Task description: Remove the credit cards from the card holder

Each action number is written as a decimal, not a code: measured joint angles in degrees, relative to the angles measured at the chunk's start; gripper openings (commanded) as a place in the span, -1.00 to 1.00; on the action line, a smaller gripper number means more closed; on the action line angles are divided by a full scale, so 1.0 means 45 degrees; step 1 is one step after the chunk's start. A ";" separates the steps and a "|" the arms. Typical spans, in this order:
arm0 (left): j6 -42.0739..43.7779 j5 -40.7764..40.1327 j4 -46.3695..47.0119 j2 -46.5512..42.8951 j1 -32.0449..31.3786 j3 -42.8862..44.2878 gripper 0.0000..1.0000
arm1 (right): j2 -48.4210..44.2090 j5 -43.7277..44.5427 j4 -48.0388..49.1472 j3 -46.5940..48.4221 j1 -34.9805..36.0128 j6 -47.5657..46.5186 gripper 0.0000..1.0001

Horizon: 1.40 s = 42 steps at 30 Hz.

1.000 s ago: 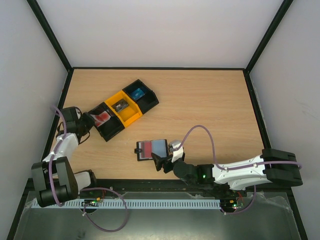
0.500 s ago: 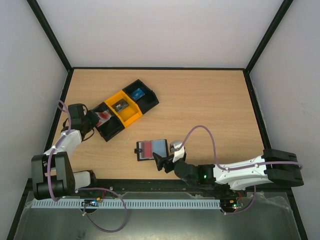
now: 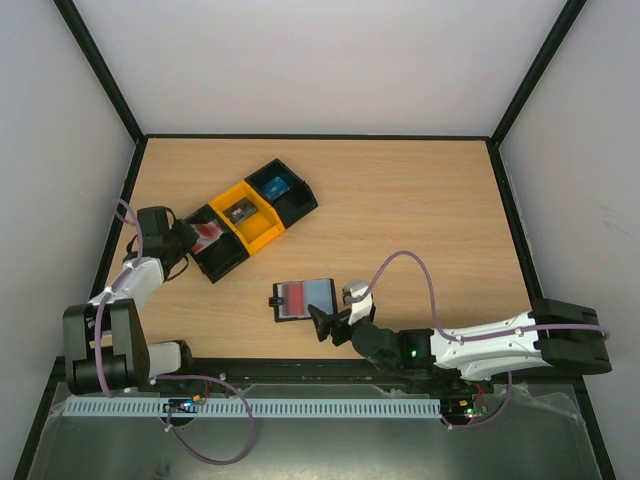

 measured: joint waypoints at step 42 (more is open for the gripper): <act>0.1710 0.2866 -0.2968 -0.3594 -0.0986 0.1209 0.91 | -0.0374 -0.1209 -0.2754 0.0967 -0.1875 0.1744 1.00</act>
